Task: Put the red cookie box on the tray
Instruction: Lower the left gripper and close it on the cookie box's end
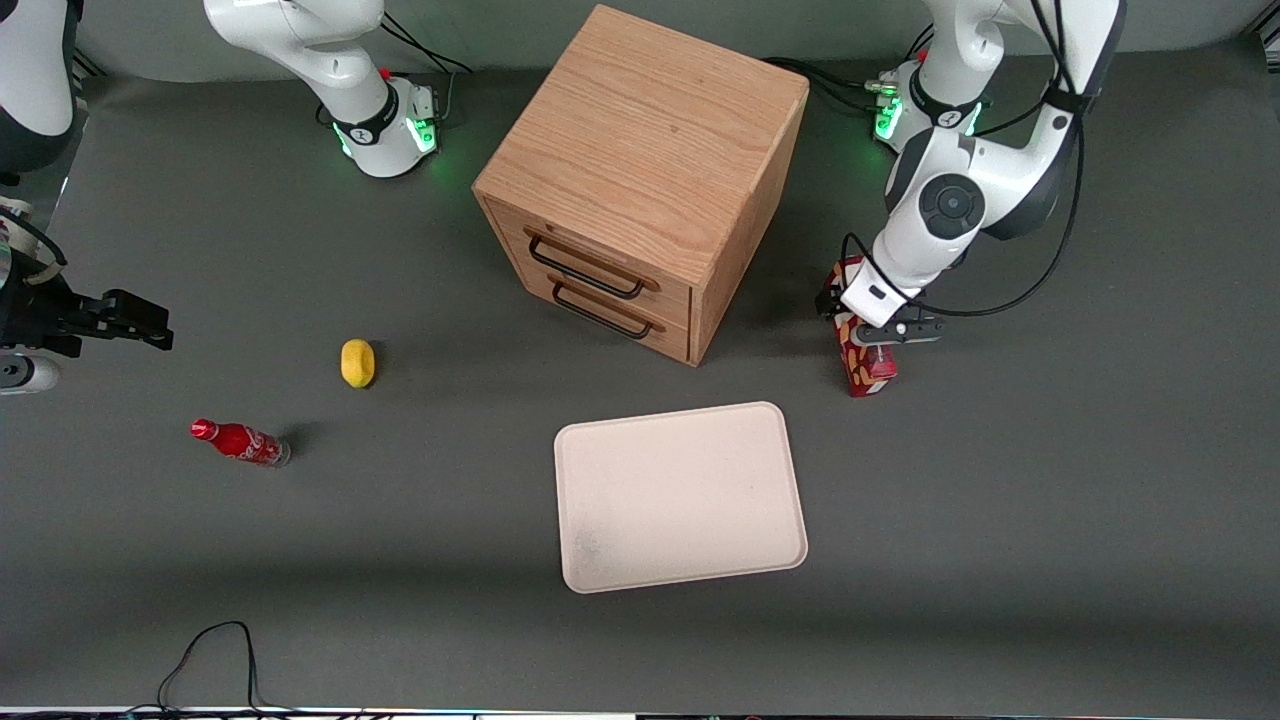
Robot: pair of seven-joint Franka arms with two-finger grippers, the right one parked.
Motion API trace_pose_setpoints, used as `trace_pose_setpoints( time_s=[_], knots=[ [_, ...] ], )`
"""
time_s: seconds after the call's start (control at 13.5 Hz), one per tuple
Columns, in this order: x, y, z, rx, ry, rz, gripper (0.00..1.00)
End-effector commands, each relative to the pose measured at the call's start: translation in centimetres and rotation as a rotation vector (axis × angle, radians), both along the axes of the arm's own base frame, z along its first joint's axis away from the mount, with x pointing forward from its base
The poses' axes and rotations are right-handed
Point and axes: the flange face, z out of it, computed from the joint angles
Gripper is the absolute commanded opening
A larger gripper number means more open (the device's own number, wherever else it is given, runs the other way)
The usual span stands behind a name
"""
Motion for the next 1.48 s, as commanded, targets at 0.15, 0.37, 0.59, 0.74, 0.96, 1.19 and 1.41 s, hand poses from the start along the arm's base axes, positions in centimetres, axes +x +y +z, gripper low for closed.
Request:
trace_pose_setpoints(
  time_s=[0.15, 0.37, 0.59, 0.74, 0.96, 1.19, 1.41],
  knots=[
    [0.2, 1.8, -1.5, -0.004, -0.015, -0.056, 0.98],
    [0.8, 3.4, -1.6, -0.006, -0.014, -0.059, 0.98],
    [0.8, 3.4, -1.5, -0.006, -0.015, -0.059, 0.98],
    [0.8, 3.4, -1.5, -0.006, -0.015, -0.055, 0.98],
    [0.7, 3.3, -1.4, -0.006, -0.014, -0.043, 0.72],
    [0.6, 3.0, -1.1, -0.010, -0.013, -0.028, 0.00],
    [0.5, 2.9, -1.1, -0.009, -0.012, -0.029, 0.00]
  ],
)
